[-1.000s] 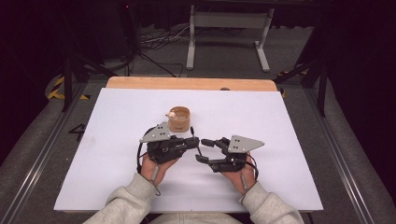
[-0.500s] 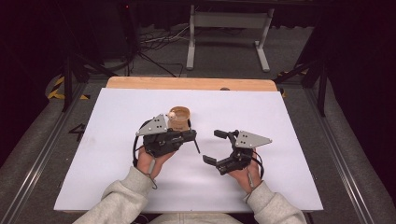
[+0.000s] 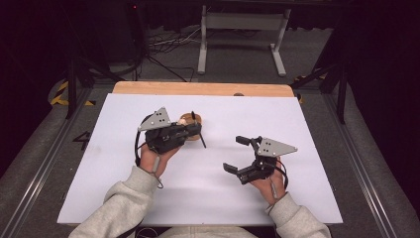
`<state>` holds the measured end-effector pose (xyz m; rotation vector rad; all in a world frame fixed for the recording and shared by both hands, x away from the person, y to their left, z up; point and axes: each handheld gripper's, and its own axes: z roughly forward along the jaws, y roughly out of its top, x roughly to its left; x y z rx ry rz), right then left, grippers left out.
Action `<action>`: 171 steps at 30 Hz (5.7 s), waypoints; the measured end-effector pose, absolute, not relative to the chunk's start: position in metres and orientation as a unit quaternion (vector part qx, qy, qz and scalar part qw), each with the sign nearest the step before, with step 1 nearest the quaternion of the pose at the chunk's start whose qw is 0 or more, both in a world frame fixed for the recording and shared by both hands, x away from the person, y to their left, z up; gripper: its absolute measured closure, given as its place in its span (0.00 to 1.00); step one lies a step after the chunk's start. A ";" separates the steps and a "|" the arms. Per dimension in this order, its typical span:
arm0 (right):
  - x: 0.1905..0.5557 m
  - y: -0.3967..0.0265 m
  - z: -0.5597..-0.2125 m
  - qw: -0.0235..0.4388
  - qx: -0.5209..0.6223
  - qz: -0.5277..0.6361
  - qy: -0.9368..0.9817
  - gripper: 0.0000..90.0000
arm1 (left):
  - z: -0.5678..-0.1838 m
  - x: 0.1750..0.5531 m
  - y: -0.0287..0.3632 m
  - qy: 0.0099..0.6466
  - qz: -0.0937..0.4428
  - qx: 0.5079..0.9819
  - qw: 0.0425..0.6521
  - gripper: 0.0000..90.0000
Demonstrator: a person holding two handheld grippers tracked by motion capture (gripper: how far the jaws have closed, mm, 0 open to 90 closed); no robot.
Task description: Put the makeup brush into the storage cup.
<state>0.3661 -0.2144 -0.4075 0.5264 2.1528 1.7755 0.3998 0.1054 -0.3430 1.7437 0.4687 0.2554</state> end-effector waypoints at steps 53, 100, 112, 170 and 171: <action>0.364 -0.217 -0.408 0.153 0.181 0.618 0.749 0.00 | -0.336 0.441 0.104 0.351 0.231 0.703 0.573 0.93; 0.364 -0.214 -0.410 0.145 0.178 0.619 0.751 0.00 | -0.377 0.470 0.099 0.339 0.217 0.732 0.549 0.93; 0.364 -0.215 -0.409 0.142 0.178 0.619 0.751 0.00 | -0.379 0.468 0.101 0.316 0.226 0.739 0.550 0.71; 0.366 -0.258 -0.394 0.187 0.196 0.604 0.749 0.00 | -0.376 0.374 0.185 0.265 0.164 0.709 0.633 0.00; 0.366 -0.259 -0.395 0.188 0.197 0.604 0.749 0.00 | -0.378 0.373 0.186 0.264 0.162 0.709 0.633 0.00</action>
